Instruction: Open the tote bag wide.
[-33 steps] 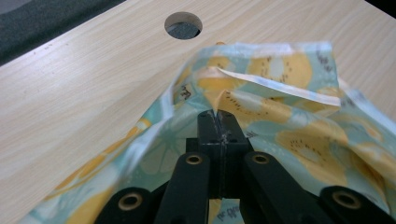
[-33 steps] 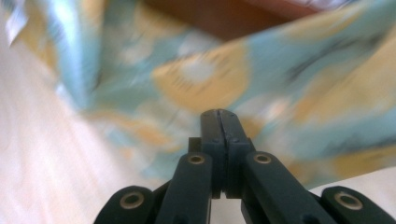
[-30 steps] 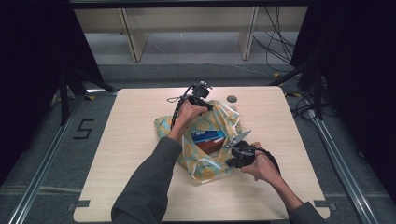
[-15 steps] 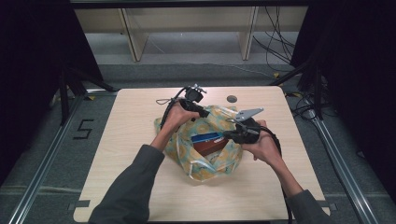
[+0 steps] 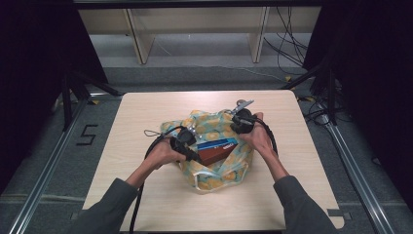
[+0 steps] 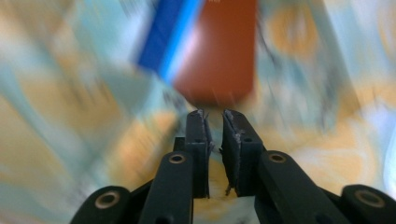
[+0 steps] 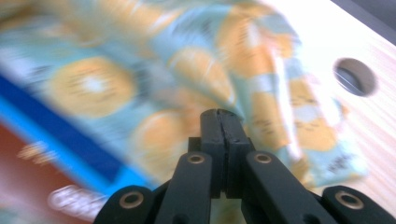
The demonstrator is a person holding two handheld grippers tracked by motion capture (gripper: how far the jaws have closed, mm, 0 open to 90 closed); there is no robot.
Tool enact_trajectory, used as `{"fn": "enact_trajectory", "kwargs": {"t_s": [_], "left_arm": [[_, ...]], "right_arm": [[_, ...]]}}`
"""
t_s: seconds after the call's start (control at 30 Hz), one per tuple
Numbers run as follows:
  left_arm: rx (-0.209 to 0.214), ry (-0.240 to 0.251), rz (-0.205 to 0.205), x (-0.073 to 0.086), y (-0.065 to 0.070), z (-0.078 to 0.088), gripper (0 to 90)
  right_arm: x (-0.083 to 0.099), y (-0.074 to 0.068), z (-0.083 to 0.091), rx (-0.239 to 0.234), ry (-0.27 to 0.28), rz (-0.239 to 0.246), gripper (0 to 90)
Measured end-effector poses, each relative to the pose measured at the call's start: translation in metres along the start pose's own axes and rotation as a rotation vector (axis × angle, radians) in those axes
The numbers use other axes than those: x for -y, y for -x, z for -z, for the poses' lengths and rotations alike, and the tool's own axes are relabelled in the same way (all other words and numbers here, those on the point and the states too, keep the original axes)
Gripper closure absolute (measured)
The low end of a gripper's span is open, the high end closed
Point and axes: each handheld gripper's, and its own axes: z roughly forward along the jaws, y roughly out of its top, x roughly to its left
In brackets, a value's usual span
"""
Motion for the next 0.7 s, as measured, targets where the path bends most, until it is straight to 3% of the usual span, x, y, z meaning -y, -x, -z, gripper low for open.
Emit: {"fn": "enact_trajectory", "kwargs": {"t_s": [0.03, 0.07, 0.13, 0.17, 0.2, 0.23, 0.27, 0.3, 0.33, 0.37, 0.47, 0.6, 0.63, 0.67, 0.7], "left_arm": [[0.006, -0.02, -0.013, 0.007, 0.002, 0.0, 81.5], [0.016, -0.036, -0.021, 0.013, 0.005, -0.001, 81.9], [0.033, -0.069, -0.049, 0.024, 0.008, -0.004, 82.9], [0.035, -0.076, -0.054, 0.027, 0.01, -0.006, 83.0], [0.032, -0.063, -0.043, 0.029, 0.012, -0.006, 82.5], [0.031, -0.049, -0.031, 0.029, 0.013, -0.004, 81.8], [0.022, -0.018, -0.011, 0.027, 0.013, -0.001, 80.6], [0.006, 0.031, 0.005, 0.024, 0.012, 0.004, 79.8], [-0.016, 0.084, -0.019, 0.018, 0.008, 0.009, 79.7], [-0.03, 0.127, -0.003, 0.012, 0.007, 0.014, 79.3], [-0.065, 0.2, 0.009, -0.009, -0.001, 0.025, 76.3], [-0.118, 0.188, 0.027, -0.03, -0.016, 0.023, 75.1], [-0.129, 0.188, 0.044, -0.033, -0.022, 0.021, 75.4], [-0.136, 0.188, 0.068, -0.034, -0.028, 0.019, 75.5], [-0.145, 0.201, 0.089, -0.034, -0.034, 0.019, 75.6]], "right_arm": [[-0.002, 0.0, -0.004, -0.019, 0.02, -0.074, 90.0], [-0.001, 0.007, -0.006, 0.0, -0.013, -0.051, 90.0], [-0.001, 0.011, -0.012, -0.007, -0.006, -0.096, 90.0], [0.0, 0.013, -0.013, -0.001, -0.012, -0.091, 90.0], [0.0, 0.014, -0.015, 0.0, -0.011, -0.113, 90.0], [0.002, 0.017, -0.018, 0.034, -0.018, -0.083, 90.0], [0.001, 0.018, -0.015, 0.017, -0.04, -0.082, 90.0], [0.001, 0.016, -0.017, 0.011, -0.009, -0.091, 90.0], [-0.001, 0.012, -0.013, -0.019, -0.01, -0.127, 90.0], [-0.001, 0.011, -0.011, -0.021, 0.005, -0.119, 90.0], [-0.004, 0.009, -0.001, -0.045, 0.036, -0.123, 88.8], [-0.004, 0.005, 0.013, -0.089, 0.055, -0.122, 88.0], [0.0, 0.009, 0.016, -0.063, 0.041, -0.056, 87.8], [0.001, 0.008, 0.018, -0.06, 0.062, -0.067, 87.4], [0.003, 0.009, 0.022, -0.064, 0.05, -0.062, 87.0]]}}
